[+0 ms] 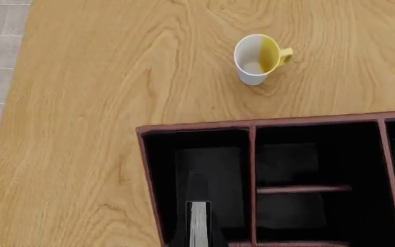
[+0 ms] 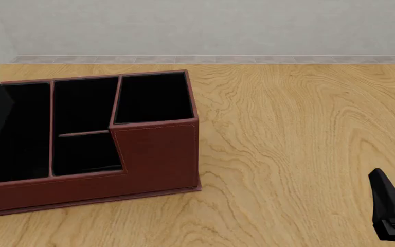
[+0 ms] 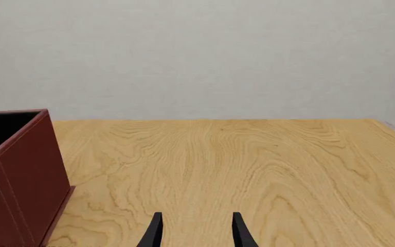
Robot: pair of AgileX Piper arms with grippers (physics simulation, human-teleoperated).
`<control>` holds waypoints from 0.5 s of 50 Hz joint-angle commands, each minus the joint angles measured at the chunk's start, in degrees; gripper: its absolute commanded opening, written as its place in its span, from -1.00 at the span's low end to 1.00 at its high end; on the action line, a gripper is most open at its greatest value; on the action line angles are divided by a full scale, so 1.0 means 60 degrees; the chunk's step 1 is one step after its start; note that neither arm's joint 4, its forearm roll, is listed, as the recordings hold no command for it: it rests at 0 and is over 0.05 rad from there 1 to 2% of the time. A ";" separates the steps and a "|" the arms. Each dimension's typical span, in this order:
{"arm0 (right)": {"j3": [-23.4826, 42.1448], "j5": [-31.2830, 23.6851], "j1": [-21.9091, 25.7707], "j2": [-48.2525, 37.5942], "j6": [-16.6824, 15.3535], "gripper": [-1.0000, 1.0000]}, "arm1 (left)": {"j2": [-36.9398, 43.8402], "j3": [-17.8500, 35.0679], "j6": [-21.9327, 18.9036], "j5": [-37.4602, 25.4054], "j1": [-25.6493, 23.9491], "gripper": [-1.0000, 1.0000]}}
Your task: Pick up the book and place it in the left compartment of the caddy.
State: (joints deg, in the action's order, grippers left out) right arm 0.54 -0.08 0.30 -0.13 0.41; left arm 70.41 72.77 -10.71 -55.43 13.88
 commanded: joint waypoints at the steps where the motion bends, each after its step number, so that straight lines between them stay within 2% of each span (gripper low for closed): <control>1: 0.0016 -0.0007 0.0010 -0.0009 -0.0002 1.00 | 0.0616 -0.0634 -0.0222 0.0332 -0.0140 -1.00; 10: -0.0019 0.0038 -0.0012 -0.0006 0.0017 1.00 | 0.1055 -0.0694 -0.0047 0.0658 -0.0177 -1.00; 11: -0.0015 0.0040 -0.0013 -0.0011 0.0022 1.00 | 0.1026 -0.0697 -0.0206 0.0749 -0.0066 -1.00; 17: 0.0006 0.0037 -0.0023 -0.0006 0.0049 1.00 | 0.1101 -0.0749 -0.0200 0.0998 0.0024 -1.00; 22: -0.0015 0.0059 -0.0032 0.0004 0.0056 1.00 | 0.1171 -0.0705 0.0149 0.1081 -0.0205 -1.00; 24: -0.0002 0.0046 -0.0040 0.0005 0.0060 1.00 | 0.1144 -0.0821 -0.0048 0.1239 -0.0099 -1.00; 25: 0.0012 0.0031 -0.0047 0.0006 0.0059 1.00 | 0.1188 -0.0831 0.0114 0.1215 -0.0154 -1.00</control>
State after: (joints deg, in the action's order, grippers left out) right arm 0.51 0.16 0.15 -0.14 0.66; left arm 76.76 68.25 -10.25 -50.25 13.14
